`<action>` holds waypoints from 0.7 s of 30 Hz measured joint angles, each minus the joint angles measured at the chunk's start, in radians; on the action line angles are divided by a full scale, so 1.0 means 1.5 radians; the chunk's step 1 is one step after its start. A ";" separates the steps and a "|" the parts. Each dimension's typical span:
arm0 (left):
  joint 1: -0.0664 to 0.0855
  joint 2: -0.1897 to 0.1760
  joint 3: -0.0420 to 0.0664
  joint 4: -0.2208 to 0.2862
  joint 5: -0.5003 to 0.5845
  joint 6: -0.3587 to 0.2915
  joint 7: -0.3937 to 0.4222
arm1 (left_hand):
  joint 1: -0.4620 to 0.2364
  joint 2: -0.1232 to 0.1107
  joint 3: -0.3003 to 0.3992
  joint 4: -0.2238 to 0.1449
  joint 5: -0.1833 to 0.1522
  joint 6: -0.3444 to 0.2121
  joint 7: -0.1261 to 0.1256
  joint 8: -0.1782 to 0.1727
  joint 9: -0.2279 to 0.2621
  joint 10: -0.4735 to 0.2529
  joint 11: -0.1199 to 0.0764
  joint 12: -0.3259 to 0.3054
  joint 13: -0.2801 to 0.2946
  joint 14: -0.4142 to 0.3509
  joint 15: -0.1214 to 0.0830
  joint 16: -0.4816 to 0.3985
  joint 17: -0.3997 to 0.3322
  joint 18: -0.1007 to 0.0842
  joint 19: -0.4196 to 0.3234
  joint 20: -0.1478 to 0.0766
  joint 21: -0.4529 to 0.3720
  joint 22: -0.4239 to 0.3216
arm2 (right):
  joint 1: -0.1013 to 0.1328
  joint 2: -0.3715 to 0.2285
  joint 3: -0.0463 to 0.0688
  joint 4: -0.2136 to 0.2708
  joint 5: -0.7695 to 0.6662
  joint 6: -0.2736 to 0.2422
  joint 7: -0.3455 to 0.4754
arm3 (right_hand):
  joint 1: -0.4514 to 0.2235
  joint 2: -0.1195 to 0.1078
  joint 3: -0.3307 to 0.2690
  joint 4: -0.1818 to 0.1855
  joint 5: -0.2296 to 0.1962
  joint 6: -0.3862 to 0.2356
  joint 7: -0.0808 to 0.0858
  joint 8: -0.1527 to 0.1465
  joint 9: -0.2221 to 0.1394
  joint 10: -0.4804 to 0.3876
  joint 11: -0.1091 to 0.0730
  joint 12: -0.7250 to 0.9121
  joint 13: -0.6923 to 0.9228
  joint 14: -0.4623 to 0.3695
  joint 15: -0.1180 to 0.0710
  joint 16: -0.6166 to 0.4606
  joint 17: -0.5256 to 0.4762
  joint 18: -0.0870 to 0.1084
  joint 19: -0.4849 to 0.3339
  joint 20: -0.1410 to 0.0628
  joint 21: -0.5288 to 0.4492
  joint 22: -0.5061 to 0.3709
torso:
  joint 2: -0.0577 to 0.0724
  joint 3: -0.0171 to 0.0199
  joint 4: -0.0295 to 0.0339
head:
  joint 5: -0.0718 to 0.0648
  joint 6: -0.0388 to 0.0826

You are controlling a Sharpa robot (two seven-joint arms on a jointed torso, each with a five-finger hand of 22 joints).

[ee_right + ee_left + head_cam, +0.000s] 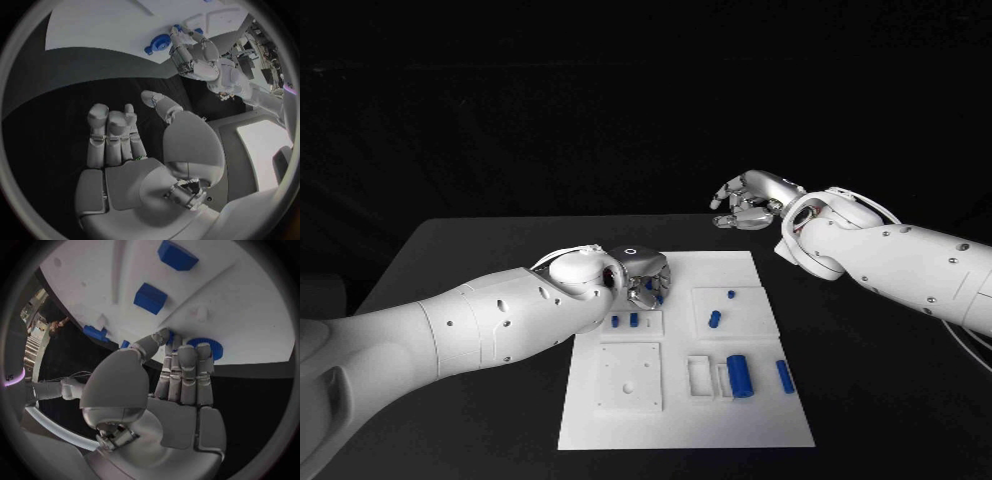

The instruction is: Assemble the parts on the task board

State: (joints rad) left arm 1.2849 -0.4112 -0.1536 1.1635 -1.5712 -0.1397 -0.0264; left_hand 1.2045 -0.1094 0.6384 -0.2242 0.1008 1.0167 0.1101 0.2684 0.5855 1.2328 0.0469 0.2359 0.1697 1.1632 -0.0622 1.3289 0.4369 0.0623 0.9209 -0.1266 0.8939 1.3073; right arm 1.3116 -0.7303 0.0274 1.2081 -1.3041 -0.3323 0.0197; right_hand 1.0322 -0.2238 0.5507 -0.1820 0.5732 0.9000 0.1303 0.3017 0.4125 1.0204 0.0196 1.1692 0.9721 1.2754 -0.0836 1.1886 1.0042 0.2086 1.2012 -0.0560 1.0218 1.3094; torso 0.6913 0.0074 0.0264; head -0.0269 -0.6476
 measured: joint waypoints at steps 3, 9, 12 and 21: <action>-0.001 -0.001 0.000 0.000 0.000 -0.001 0.000 | -0.001 0.003 0.000 0.000 -0.001 0.005 -0.002 0.002 0.001 0.005 -0.002 0.002 0.002 0.003 -0.002 0.000 0.000 0.000 0.002 -0.001 0.000 0.001 | 0.000 0.000 0.000 0.000 0.000 0.000 0.000 | 0.000 0.000 0.000 0.000 0.000 0.000 0.000 0.000 0.000 0.000 0.000 0.000 0.000 0.000 0.000 0.000 0.000 0.000 0.000 0.000 0.000 0.000 | 0.000 -0.0001 -0.0001 | 0.000 0.000; -0.003 -0.002 0.000 0.002 0.000 -0.008 0.001 | -0.002 0.006 -0.001 -0.001 0.002 0.011 -0.004 0.007 0.002 0.010 -0.003 0.005 0.002 0.006 -0.004 0.000 0.000 0.000 0.005 -0.002 0.000 0.000 | 0.000 0.000 0.000 0.000 0.000 0.000 0.000 | 0.000 0.000 0.000 0.000 0.000 0.000 0.000 0.000 0.000 0.000 0.000 0.000 0.000 0.000 0.000 0.000 0.000 0.000 0.000 0.000 0.000 0.000 | 0.000 0.0003 -0.0001 | 0.000 -0.001; -0.004 -0.004 -0.001 0.003 0.000 -0.015 0.001 | -0.003 0.007 -0.001 -0.001 0.003 0.013 -0.006 0.007 0.004 0.014 -0.006 0.005 0.002 0.009 -0.007 0.004 0.000 0.000 0.005 -0.002 0.000 0.000 | 0.000 0.000 0.000 0.000 0.000 0.000 0.001 | 0.000 0.000 0.000 0.000 0.000 0.000 0.000 0.000 0.000 0.000 0.000 0.000 0.000 0.000 0.000 0.000 0.000 0.000 0.001 0.001 0.000 0.000 | 0.000 0.0003 -0.0001 | 0.000 -0.001; -0.010 -0.014 -0.005 0.004 0.013 -0.054 0.008 | -0.003 0.008 -0.001 -0.001 0.006 0.016 -0.007 0.007 0.004 0.018 -0.005 0.011 0.003 0.015 -0.007 0.007 0.002 0.000 0.012 -0.005 0.003 0.000 | 0.000 0.000 0.000 0.000 0.000 0.000 0.001 | 0.000 0.000 0.000 0.000 0.000 0.000 0.000 0.000 0.000 0.000 0.000 0.000 0.000 0.000 0.000 0.000 0.000 0.000 0.001 0.001 0.000 0.000 | 0.000 0.0003 0.0001 | 0.001 0.002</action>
State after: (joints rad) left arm 1.2706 -0.4318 -0.1605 1.1697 -1.5517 -0.2210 -0.0151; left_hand 1.2005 -0.0978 0.6362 -0.2260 0.1100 1.0412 0.0997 0.2791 0.5911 1.2603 0.0390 0.2518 0.1738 1.1851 -0.0732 1.3399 0.4399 0.0622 0.9386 -0.1337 0.8983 1.3079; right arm 1.3115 -0.7298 0.0274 1.2077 -1.3035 -0.3325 0.0209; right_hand 1.0322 -0.2238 0.5507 -0.1820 0.5732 0.8997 0.1299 0.3017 0.4126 1.0204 0.0196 1.1692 0.9723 1.2754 -0.0836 1.1886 1.0043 0.2087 1.2025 -0.0540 1.0217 1.3094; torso 0.6911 0.0078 0.0265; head -0.0260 -0.6446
